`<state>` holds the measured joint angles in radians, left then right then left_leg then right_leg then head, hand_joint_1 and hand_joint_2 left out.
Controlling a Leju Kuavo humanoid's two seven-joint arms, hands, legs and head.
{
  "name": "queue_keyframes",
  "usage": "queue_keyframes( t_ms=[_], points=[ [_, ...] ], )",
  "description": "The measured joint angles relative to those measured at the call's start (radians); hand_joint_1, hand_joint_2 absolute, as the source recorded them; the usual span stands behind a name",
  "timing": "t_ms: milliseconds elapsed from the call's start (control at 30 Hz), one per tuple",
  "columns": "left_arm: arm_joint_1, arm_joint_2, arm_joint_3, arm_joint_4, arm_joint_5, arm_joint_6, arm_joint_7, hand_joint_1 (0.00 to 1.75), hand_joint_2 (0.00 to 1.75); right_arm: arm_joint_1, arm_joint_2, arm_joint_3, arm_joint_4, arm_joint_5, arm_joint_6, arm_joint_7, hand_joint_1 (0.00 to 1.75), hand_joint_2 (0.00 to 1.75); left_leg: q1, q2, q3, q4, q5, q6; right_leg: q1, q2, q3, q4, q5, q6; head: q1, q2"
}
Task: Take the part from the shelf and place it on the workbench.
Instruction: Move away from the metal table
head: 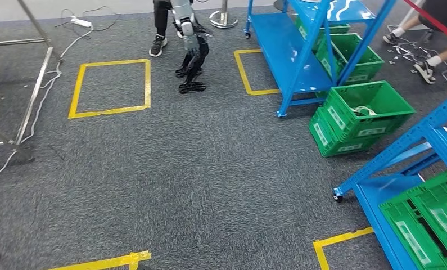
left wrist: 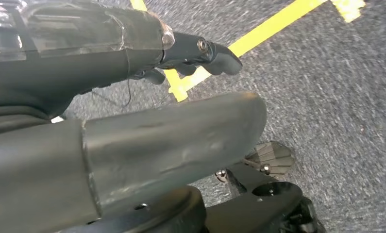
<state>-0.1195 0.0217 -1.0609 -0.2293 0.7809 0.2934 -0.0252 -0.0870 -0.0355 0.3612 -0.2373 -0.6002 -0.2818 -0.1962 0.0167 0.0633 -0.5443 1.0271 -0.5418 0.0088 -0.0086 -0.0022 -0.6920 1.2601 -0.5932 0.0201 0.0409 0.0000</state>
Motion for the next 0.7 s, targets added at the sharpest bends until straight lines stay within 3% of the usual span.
queue_keyframes(
  t_ms=[33,100,167,233,300,367,433,467,500,533,600,667,700],
  points=[
    [-0.001,0.000,0.000,0.000,0.000,0.000,0.000,0.00,0.00,0.003,-0.001,0.000,0.001,0.000,0.000,0.000,0.00,0.00,0.000,0.011,0.006,0.000,-0.004,-0.002,0.002,-0.011,0.032,-0.067,0.041,-0.005,0.003,0.000],
    [-0.004,-0.002,0.000,0.000,0.000,0.000,0.000,0.00,0.00,0.002,-0.002,0.002,0.002,-0.001,0.000,0.000,0.00,0.00,-0.003,0.029,0.016,-0.001,-0.013,-0.009,0.013,-0.049,0.095,-0.192,0.087,-0.018,0.009,0.000],
    [-0.006,-0.003,0.000,0.000,0.000,0.000,0.000,0.00,0.00,-0.001,-0.005,0.004,0.002,-0.002,-0.001,0.002,0.00,0.00,-0.004,0.046,0.022,-0.004,-0.018,-0.018,0.025,-0.068,0.115,-0.233,0.084,-0.029,0.011,0.000],
    [-0.008,-0.005,0.000,-0.001,0.000,0.000,0.000,0.00,0.00,0.001,-0.007,0.005,0.003,-0.004,-0.001,0.005,0.00,0.00,-0.001,0.053,0.033,-0.008,-0.024,-0.029,0.026,-0.051,0.122,-0.246,0.086,-0.039,0.011,0.000],
    [-0.010,-0.007,0.000,-0.002,-0.001,0.000,0.000,0.00,0.00,0.002,-0.008,0.006,0.005,-0.006,-0.002,0.006,0.00,0.00,0.004,-0.002,0.028,0.022,-0.048,-0.038,0.020,-0.033,0.136,-0.263,0.092,-0.050,0.009,0.000],
    [-0.008,-0.007,0.000,-0.002,-0.001,0.000,0.000,0.00,0.00,-0.004,-0.009,0.007,0.006,-0.007,-0.003,0.006,0.00,0.00,0.006,-0.066,-0.024,0.130,-0.102,-0.040,0.017,-0.011,0.145,-0.272,0.094,-0.058,-0.005,0.000],
    [-0.004,-0.006,0.000,-0.002,-0.001,0.001,0.000,0.00,0.00,-0.006,-0.009,0.008,0.006,-0.008,-0.003,0.006,0.00,0.00,0.005,-0.071,-0.096,0.248,-0.137,-0.041,0.018,0.018,0.148,-0.271,0.092,-0.061,-0.020,0.000],
    [-0.003,-0.006,0.000,-0.002,-0.001,0.001,0.000,0.00,0.00,-0.005,-0.008,0.008,0.006,-0.008,-0.003,0.006,0.00,0.00,0.004,-0.070,-0.115,0.265,-0.125,-0.040,0.019,0.033,0.151,-0.271,0.089,-0.061,-0.026,0.000],
    [-0.002,-0.006,0.000,-0.002,-0.001,0.001,0.000,0.00,0.00,-0.003,-0.008,0.008,0.007,-0.008,-0.003,0.006,0.00,0.00,0.004,-0.072,-0.116,0.243,-0.092,-0.039,0.019,0.049,0.156,-0.270,0.086,-0.060,-0.030,0.000],
    [-0.002,-0.006,0.000,-0.002,-0.001,0.001,0.000,0.00,0.00,-0.001,-0.008,0.008,0.007,-0.008,-0.003,0.006,0.00,0.00,0.004,-0.082,-0.100,0.186,-0.045,-0.037,0.018,0.063,0.162,-0.269,0.082,-0.057,-0.035,0.000],
    [-0.002,-0.005,0.000,-0.002,-0.001,0.002,0.000,0.00,0.00,-0.002,-0.008,0.008,0.007,-0.008,-0.003,0.006,0.00,0.00,0.008,-0.139,-0.053,0.064,0.021,-0.032,0.015,0.090,0.167,-0.262,0.071,-0.048,-0.041,0.000],
    [-0.002,-0.004,0.000,-0.002,-0.001,0.002,0.000,0.00,0.00,-0.005,-0.009,0.008,0.007,-0.008,-0.003,0.006,0.00,0.00,0.009,-0.174,-0.027,0.010,0.027,-0.025,0.010,0.117,0.160,-0.256,0.065,-0.036,-0.042,0.000],
    [-0.002,-0.004,0.000,-0.002,-0.001,0.002,0.000,0.00,0.00,-0.006,-0.009,0.008,0.007,-0.008,-0.003,0.006,0.00,0.00,0.007,-0.164,-0.022,0.002,0.023,-0.022,0.007,0.132,0.157,-0.256,0.065,-0.029,-0.041,0.000]
  ],
)
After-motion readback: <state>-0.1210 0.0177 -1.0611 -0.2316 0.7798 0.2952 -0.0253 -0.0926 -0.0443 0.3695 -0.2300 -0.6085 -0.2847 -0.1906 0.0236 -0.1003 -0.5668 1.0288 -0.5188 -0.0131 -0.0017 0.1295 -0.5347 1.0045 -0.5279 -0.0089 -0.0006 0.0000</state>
